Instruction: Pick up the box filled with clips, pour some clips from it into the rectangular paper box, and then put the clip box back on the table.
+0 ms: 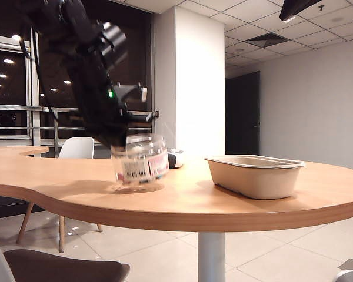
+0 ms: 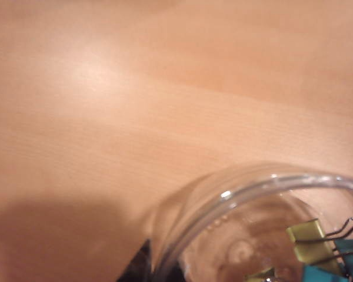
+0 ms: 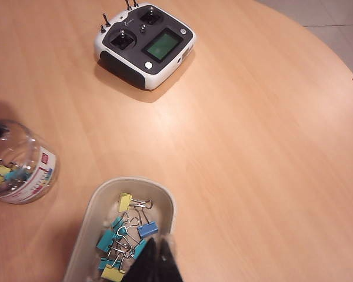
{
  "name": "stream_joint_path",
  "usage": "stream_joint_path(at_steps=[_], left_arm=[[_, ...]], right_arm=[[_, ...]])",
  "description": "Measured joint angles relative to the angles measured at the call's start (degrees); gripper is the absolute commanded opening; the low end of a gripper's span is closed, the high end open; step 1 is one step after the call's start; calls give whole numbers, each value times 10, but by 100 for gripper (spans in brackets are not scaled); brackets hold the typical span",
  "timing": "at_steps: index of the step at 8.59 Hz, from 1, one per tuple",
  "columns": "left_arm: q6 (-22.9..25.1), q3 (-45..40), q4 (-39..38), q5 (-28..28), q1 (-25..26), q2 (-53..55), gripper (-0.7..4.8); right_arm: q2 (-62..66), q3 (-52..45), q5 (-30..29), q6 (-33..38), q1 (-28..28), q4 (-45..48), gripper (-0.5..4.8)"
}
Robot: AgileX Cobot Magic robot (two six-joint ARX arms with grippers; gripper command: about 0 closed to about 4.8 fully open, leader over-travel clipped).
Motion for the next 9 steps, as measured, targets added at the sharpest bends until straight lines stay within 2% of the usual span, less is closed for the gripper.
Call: stream_joint_path(at_steps=[1, 2, 4, 6, 7, 8, 9], left_arm=[[-1, 2, 17, 9, 0, 21, 3], [-1, 4, 18, 9, 0, 21, 118], [-2, 9, 7, 10, 0, 21, 194], [0, 62, -27, 10, 0, 21, 172], [0, 71, -41, 10, 0, 21, -6], [0, 79, -85, 11, 0, -19, -5], [-2, 79, -89, 25, 0, -45, -6]], right_arm=[[0, 0, 0, 0, 0, 0, -7], [0, 0, 0, 0, 0, 0, -7], [0, 0, 0, 0, 0, 0, -7], [0, 0, 0, 0, 0, 0, -7], [0, 0, 0, 0, 0, 0, -7], [-2, 0, 0, 0, 0, 0, -7], [-9, 0, 1, 0, 0, -1, -8]])
